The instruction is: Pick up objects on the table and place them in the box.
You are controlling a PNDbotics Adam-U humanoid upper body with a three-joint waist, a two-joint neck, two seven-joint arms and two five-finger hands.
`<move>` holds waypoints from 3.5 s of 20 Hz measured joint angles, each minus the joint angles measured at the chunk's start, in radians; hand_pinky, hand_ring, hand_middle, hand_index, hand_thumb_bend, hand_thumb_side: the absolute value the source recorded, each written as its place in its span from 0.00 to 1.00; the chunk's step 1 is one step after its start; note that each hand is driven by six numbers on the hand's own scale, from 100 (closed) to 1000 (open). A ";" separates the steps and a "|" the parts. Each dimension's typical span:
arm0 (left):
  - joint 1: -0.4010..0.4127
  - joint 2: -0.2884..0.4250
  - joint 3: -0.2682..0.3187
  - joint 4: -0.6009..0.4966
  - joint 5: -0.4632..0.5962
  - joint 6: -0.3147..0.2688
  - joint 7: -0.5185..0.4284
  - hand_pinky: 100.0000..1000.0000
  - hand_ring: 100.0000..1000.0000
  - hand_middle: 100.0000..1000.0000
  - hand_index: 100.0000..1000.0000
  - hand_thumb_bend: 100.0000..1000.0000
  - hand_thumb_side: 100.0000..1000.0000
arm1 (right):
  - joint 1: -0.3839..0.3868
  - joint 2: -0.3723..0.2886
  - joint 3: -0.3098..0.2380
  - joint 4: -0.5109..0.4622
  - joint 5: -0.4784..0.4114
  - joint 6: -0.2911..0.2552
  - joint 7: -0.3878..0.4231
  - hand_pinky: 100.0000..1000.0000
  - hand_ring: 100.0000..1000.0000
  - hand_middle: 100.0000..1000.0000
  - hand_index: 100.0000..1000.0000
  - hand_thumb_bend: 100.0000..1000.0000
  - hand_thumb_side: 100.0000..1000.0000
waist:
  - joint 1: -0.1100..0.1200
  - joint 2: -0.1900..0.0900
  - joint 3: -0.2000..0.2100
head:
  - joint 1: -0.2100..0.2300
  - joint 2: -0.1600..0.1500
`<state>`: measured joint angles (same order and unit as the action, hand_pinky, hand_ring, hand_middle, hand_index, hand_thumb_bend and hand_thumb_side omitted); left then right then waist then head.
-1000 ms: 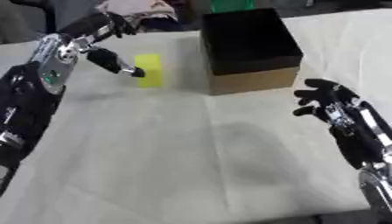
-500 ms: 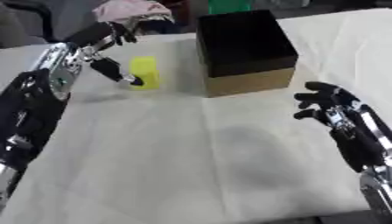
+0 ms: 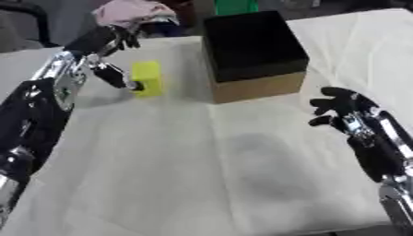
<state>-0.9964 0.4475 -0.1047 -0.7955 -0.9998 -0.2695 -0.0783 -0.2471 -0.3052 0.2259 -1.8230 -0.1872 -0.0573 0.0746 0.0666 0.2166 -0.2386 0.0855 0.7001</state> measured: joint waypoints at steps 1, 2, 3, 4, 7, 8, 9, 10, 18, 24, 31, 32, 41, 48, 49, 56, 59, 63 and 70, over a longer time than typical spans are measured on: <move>0.000 0.000 0.002 0.002 -0.002 0.001 0.004 0.68 0.60 0.59 0.71 0.75 0.19 | 0.000 0.000 0.002 0.000 0.000 0.000 0.000 0.61 0.82 0.50 0.80 0.00 0.57 | 0.000 0.000 -0.002 | 0.000 -0.002; 0.000 -0.001 0.004 0.004 -0.003 0.001 0.007 0.68 0.60 0.59 0.71 0.74 0.19 | 0.000 0.000 0.003 0.000 0.000 0.000 0.000 0.61 0.82 0.50 0.80 0.00 0.58 | 0.001 0.002 -0.003 | 0.000 -0.003; 0.000 -0.001 0.005 0.007 -0.003 0.001 0.009 0.68 0.60 0.59 0.71 0.74 0.18 | 0.000 0.000 0.003 0.000 0.000 0.000 0.000 0.61 0.82 0.50 0.80 0.00 0.58 | 0.002 0.004 -0.004 | 0.001 -0.006; 0.000 -0.001 0.006 0.007 -0.003 0.001 0.011 0.68 0.60 0.59 0.71 0.73 0.19 | -0.001 0.000 0.003 0.000 0.000 0.000 0.001 0.61 0.82 0.50 0.80 0.00 0.58 | 0.003 0.006 -0.006 | 0.001 -0.007; 0.000 -0.008 0.009 0.014 -0.004 0.002 0.014 0.68 0.59 0.58 0.70 0.69 0.18 | -0.006 0.000 0.003 0.000 0.000 -0.001 0.002 0.61 0.82 0.50 0.80 0.00 0.58 | 0.007 0.011 -0.011 | 0.002 -0.007; 0.000 -0.008 0.011 0.018 -0.004 0.002 0.014 0.68 0.58 0.57 0.69 0.67 0.17 | -0.008 0.000 0.003 0.000 0.000 -0.001 0.002 0.61 0.82 0.50 0.80 0.00 0.58 | 0.007 0.013 -0.014 | 0.004 -0.008; 0.000 -0.009 0.011 0.021 -0.004 0.002 0.014 0.68 0.58 0.56 0.69 0.67 0.17 | -0.008 0.000 0.004 0.000 0.000 -0.001 0.003 0.61 0.82 0.50 0.80 0.00 0.58 | 0.007 0.014 -0.016 | 0.005 -0.008; 0.000 -0.009 0.012 0.025 -0.004 0.002 0.013 0.67 0.58 0.55 0.69 0.66 0.18 | -0.009 0.000 0.004 0.000 0.000 0.000 0.004 0.61 0.82 0.50 0.80 0.00 0.58 | 0.009 0.015 -0.017 | 0.005 -0.008; 0.000 -0.017 0.018 0.037 -0.009 0.002 0.014 0.63 0.43 0.38 0.58 0.64 0.13 | -0.009 0.000 0.009 0.000 0.000 -0.001 0.006 0.61 0.82 0.50 0.80 0.00 0.59 | 0.013 0.019 -0.024 | 0.006 -0.015; -0.003 -0.022 0.021 0.030 0.001 0.007 0.041 0.56 0.25 0.11 0.39 0.57 0.02 | -0.009 0.000 0.009 0.000 0.000 -0.001 0.006 0.61 0.82 0.50 0.80 0.00 0.59 | 0.012 0.019 -0.020 | 0.006 -0.015; -0.004 -0.022 0.023 -0.009 0.073 0.007 0.062 0.56 0.24 0.10 0.37 0.50 0.00 | -0.009 0.000 0.009 0.000 0.000 -0.001 0.006 0.61 0.82 0.50 0.80 0.00 0.59 | 0.010 0.015 -0.018 | 0.006 -0.015; -0.007 -0.022 0.022 -0.020 0.090 0.006 0.060 0.56 0.24 0.10 0.37 0.49 0.00 | -0.009 0.000 0.009 0.000 0.000 -0.001 0.006 0.61 0.82 0.50 0.80 0.00 0.58 | 0.010 0.014 -0.018 | 0.006 -0.015; -0.058 -0.028 -0.005 -0.139 0.261 -0.001 0.075 0.57 0.27 0.12 0.39 0.45 0.00 | -0.009 0.000 0.015 0.000 -0.002 0.003 0.010 0.61 0.82 0.50 0.80 0.00 0.58 | 0.005 -0.001 -0.042 | 0.010 -0.016; -0.081 -0.075 -0.035 -0.160 0.309 -0.018 0.103 0.57 0.29 0.14 0.40 0.44 0.00 | -0.031 0.000 0.036 0.000 -0.010 0.010 0.029 0.61 0.82 0.50 0.80 0.00 0.57 | 0.004 -0.001 -0.077 | 0.020 -0.025; -0.084 -0.084 -0.039 -0.159 0.309 -0.022 0.108 0.57 0.29 0.14 0.40 0.44 0.00 | -0.035 0.000 0.040 -0.001 -0.012 0.011 0.033 0.61 0.82 0.50 0.80 0.00 0.57 | 0.005 -0.001 -0.085 | 0.023 -0.026; -0.087 -0.128 -0.052 -0.125 0.279 -0.051 0.138 0.58 0.32 0.18 0.43 0.47 0.00 | -0.061 0.000 0.061 -0.007 -0.026 0.018 0.057 0.60 0.81 0.50 0.80 0.00 0.57 | 0.008 0.000 -0.132 | 0.039 -0.041; -0.087 -0.134 -0.052 -0.109 0.251 -0.054 0.144 0.59 0.35 0.22 0.45 0.47 0.00 | -0.062 0.000 0.065 -0.008 -0.029 0.020 0.060 0.60 0.81 0.50 0.80 0.00 0.58 | 0.012 0.005 -0.144 | 0.041 -0.043; -0.081 -0.146 -0.051 -0.089 0.211 -0.054 0.154 0.61 0.43 0.33 0.55 0.49 0.00 | -0.064 0.000 0.065 -0.008 -0.032 0.021 0.060 0.60 0.81 0.50 0.80 0.00 0.58 | 0.013 0.006 -0.147 | 0.041 -0.043; -0.073 -0.150 -0.051 -0.080 0.162 -0.062 0.130 0.71 0.66 0.68 0.80 0.79 0.27 | -0.066 0.001 0.065 -0.008 -0.034 0.022 0.061 0.60 0.81 0.50 0.80 0.00 0.58 | 0.014 0.006 -0.143 | 0.041 -0.043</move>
<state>-1.0696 0.2978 -0.1562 -0.8753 -0.8376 -0.3310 0.0520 -0.3127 -0.3046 0.2909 -1.8308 -0.2216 -0.0355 0.1357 0.0805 0.2229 -0.3817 0.1264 0.6574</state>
